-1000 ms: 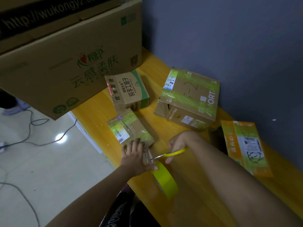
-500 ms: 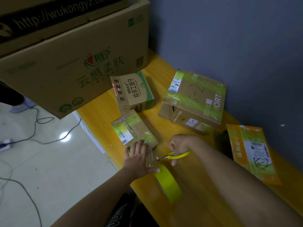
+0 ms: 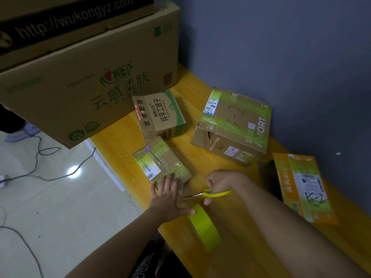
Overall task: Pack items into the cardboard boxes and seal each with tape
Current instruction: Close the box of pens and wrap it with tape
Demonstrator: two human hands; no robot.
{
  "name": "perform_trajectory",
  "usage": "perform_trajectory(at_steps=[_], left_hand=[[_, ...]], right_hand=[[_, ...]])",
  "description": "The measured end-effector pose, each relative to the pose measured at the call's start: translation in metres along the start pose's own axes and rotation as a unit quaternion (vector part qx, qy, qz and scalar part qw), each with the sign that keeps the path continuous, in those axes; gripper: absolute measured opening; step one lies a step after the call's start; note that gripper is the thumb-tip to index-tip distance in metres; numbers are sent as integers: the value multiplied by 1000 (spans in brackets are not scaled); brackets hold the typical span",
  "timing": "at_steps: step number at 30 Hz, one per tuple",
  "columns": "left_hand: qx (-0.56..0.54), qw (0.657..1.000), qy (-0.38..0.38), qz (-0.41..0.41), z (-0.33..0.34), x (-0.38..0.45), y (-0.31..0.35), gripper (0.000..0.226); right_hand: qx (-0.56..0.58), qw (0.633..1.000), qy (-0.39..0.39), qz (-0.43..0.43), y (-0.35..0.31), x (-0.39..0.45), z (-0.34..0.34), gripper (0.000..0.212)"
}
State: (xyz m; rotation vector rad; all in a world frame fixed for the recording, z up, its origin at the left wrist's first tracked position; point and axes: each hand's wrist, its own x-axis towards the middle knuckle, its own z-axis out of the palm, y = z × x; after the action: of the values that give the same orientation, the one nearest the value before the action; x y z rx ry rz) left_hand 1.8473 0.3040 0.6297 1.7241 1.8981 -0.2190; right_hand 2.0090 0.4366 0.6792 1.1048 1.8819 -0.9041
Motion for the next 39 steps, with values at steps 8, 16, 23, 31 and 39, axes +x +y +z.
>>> perform_trajectory(at_steps=[8, 16, 23, 31, 39], left_hand=[[1, 1000, -11, 6, -3, -1, 0, 162], [5, 1000, -12, 9, -4, 0, 0, 162], [14, 1000, -9, 12, -3, -1, -1, 160], [30, 999, -20, 13, -5, -3, 1, 158], [89, 994, -16, 56, -7, 2, -12, 95]], right_hand=[[-71, 996, -31, 39, -1, -13, -6, 55], [-118, 977, 78, 160, 21, -9, 13, 35], [-31, 953, 243, 179, 14, 11, 68, 39], [301, 914, 250, 112, -13, 5, 83, 40], [266, 955, 48, 122, -37, 12, 80, 57]])
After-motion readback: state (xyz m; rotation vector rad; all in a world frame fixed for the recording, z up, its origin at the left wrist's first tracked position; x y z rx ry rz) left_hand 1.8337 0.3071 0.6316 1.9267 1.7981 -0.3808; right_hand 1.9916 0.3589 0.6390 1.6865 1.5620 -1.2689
